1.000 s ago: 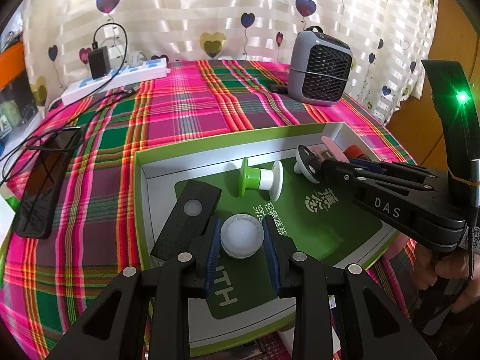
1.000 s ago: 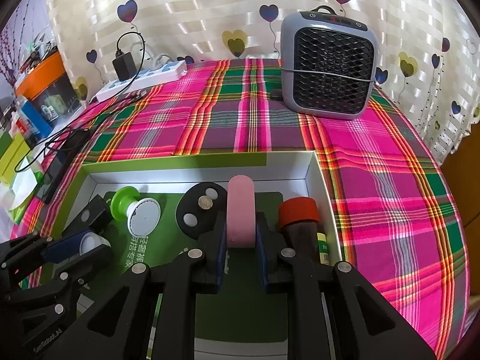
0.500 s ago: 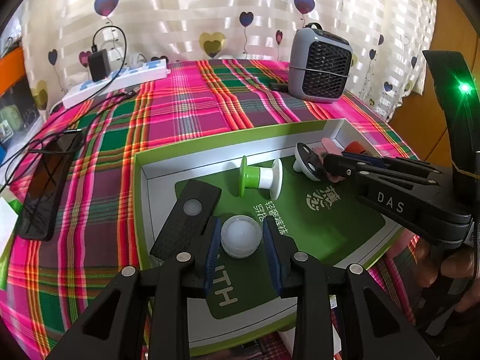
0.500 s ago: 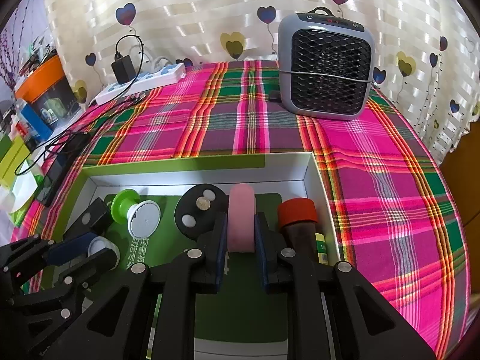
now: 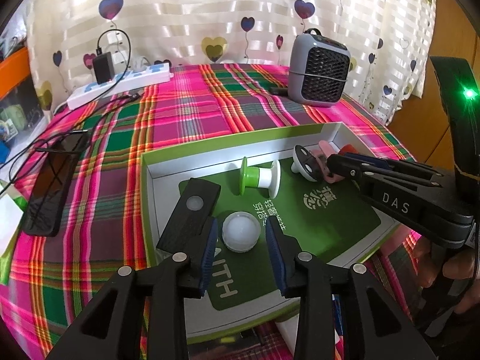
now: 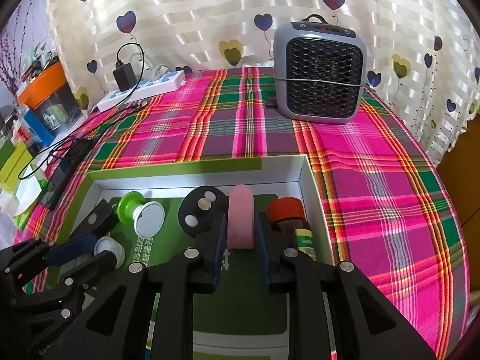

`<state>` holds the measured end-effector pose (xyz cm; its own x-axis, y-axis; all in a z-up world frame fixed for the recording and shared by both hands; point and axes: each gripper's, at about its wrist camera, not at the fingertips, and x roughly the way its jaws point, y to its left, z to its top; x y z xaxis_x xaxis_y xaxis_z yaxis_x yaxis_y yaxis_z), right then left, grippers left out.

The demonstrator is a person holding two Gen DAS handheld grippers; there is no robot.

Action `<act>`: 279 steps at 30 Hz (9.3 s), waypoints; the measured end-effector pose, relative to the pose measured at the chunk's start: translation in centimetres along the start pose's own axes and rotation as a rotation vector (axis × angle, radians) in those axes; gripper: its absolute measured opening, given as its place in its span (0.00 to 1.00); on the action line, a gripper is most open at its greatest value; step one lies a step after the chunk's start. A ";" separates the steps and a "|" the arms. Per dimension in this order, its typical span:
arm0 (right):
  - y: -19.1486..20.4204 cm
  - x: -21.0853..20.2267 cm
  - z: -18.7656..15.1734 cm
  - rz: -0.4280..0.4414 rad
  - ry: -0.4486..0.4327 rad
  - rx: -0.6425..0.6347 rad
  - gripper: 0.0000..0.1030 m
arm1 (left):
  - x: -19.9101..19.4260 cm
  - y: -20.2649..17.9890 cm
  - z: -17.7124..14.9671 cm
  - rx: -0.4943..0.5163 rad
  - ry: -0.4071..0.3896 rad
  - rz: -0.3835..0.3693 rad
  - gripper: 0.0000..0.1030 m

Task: Organize rigid objects
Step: 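Lower the white cap into the box and open the left gripper while the right releases the pink block, then grasp the blue USB stick with the right gripper while the left moves to the white charger plug, then lift the blue USB stick with the right gripper while the left closes on the white charger plug, then carry the charger plug with the left gripper over the box while the right carries the USB stick, then lower the charger into the box and open the left gripper while the right releases the USB stick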

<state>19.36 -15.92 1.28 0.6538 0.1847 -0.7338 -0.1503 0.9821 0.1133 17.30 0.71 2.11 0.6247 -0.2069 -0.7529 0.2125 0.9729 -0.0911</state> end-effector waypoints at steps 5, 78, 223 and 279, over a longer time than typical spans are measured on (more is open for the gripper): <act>0.2 -0.9 -0.3 -0.004 -0.016 -0.003 0.28 | -0.9 -0.2 -0.3 -0.003 -0.012 0.004 0.32; 4.4 -5.3 -9.8 0.149 0.040 -0.023 0.24 | -6.8 0.1 -7.3 -0.095 -0.016 -0.070 0.33; 0.1 -6.7 -4.5 0.129 -0.047 0.023 0.22 | -4.4 -2.3 -0.7 -0.038 -0.045 -0.066 0.31; 0.1 -0.5 -2.6 -0.006 0.046 -0.093 0.22 | 3.0 -3.6 1.3 0.012 0.063 -0.025 0.31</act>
<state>17.13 -16.01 -0.08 0.6204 0.1751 -0.7645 -0.2164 0.9751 0.0477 19.40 -3.52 1.01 0.5705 -0.2233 -0.7903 0.2367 0.9662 -0.1022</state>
